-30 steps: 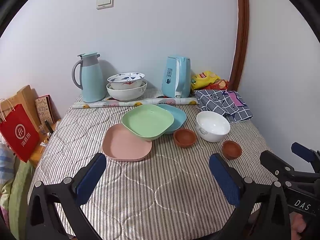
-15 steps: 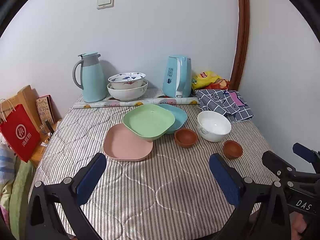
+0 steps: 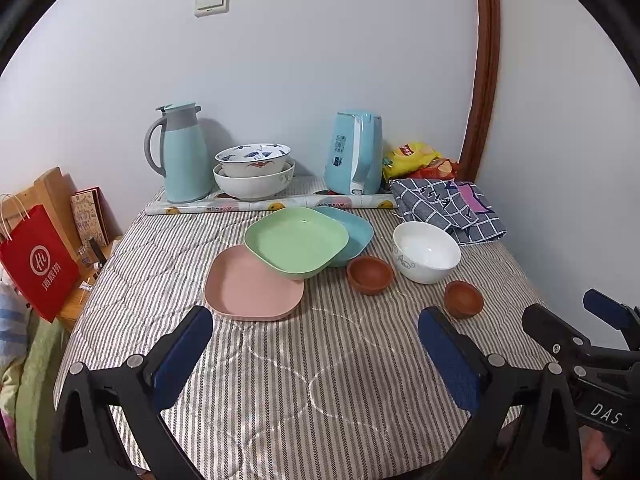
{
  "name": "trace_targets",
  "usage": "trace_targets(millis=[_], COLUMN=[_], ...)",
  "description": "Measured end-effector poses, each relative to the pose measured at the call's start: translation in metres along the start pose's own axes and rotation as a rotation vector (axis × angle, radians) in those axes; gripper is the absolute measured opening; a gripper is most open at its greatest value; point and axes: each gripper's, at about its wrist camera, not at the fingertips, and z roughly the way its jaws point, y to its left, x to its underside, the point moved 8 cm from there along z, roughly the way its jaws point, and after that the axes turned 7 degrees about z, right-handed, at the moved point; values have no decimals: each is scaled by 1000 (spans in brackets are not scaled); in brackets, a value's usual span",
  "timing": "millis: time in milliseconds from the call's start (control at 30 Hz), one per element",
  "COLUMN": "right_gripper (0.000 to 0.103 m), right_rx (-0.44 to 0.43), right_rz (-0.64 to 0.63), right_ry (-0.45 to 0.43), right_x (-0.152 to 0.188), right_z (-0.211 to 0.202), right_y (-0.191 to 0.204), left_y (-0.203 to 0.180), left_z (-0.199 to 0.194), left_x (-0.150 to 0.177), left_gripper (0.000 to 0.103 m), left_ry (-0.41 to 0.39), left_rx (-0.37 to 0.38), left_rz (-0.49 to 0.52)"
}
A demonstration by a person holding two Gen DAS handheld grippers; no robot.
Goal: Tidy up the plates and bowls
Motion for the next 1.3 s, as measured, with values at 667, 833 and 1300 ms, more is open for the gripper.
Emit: trace_targets(millis=[667, 833, 1300], right_gripper=[103, 103, 103], right_rx=[-3, -5, -3], right_rz=[8, 11, 14], right_ry=[-9, -8, -8], right_x=[0, 0, 0], right_z=[-11, -13, -14], right_y=[5, 4, 7], left_y=[-1, -3, -1], left_z=[-5, -6, -7], left_x=[-7, -7, -5], left_gripper=[103, 103, 103], left_ry=[-14, -15, -19], left_rx=[11, 11, 12], left_rz=[-4, -3, -4])
